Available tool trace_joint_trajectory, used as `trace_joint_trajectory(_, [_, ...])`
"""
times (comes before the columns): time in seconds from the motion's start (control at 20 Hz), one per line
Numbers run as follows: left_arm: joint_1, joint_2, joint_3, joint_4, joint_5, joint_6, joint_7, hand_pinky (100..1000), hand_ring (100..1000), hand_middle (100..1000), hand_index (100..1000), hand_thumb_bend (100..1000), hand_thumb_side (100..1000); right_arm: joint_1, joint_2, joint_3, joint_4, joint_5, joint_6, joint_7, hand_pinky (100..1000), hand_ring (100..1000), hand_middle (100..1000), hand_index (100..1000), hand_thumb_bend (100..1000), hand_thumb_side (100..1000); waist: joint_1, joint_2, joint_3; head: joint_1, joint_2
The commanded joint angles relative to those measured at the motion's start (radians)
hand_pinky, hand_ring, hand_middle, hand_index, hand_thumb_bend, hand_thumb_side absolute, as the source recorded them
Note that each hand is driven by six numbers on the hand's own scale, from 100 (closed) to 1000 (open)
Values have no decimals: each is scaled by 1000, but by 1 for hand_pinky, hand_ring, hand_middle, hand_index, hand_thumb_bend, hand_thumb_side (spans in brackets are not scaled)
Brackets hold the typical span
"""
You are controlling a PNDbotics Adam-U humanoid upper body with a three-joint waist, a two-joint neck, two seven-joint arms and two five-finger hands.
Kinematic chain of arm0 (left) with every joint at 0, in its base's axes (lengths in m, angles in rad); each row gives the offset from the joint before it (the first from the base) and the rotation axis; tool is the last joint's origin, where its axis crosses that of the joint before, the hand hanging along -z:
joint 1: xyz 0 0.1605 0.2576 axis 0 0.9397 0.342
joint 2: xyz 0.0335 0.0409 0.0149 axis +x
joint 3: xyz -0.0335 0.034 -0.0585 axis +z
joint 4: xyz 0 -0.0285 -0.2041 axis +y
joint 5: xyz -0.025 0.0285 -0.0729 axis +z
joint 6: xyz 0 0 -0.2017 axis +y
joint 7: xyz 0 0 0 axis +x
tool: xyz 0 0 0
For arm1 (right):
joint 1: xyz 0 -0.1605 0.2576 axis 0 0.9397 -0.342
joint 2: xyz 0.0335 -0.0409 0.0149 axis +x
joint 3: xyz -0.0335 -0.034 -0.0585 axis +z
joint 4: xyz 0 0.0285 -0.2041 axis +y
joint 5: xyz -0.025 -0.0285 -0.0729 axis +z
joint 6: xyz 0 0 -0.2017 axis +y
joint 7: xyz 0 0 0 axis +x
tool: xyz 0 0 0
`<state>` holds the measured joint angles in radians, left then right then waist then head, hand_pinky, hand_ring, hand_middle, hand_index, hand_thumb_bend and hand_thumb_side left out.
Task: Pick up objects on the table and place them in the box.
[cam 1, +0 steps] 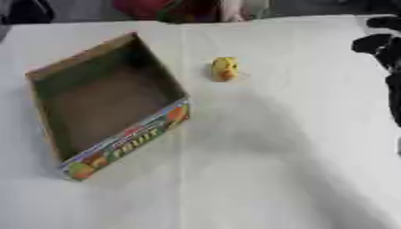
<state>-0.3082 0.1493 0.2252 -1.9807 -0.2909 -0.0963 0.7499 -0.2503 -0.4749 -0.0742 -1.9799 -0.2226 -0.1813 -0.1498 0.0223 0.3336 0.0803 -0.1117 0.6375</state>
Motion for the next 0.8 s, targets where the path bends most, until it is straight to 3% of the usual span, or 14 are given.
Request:
trace_joint_trajectory(0.05, [-5, 20, 11, -19, 6, -4, 2, 308, 444, 427, 583, 100, 854, -9, -28, -12, -20, 4, -3, -1, 698, 640, 709, 880, 100, 839, -1, -13, 1, 3, -16])
trace_joint_trajectory(0.4, [-4, 18, 12, -19, 7, -3, 3, 309, 442, 426, 582, 100, 856, -28, -67, -8, -20, 13, -3, 1, 701, 655, 720, 887, 100, 835, -1, -8, 2, 3, -22])
trace_joint_trajectory(0.8, [2, 50, 4, -19, 8, -5, -6, 310, 442, 427, 583, 100, 853, -146, -266, 28, -20, 154, 44, 45, 717, 709, 770, 913, 100, 837, -1, -15, 11, -7, -16])
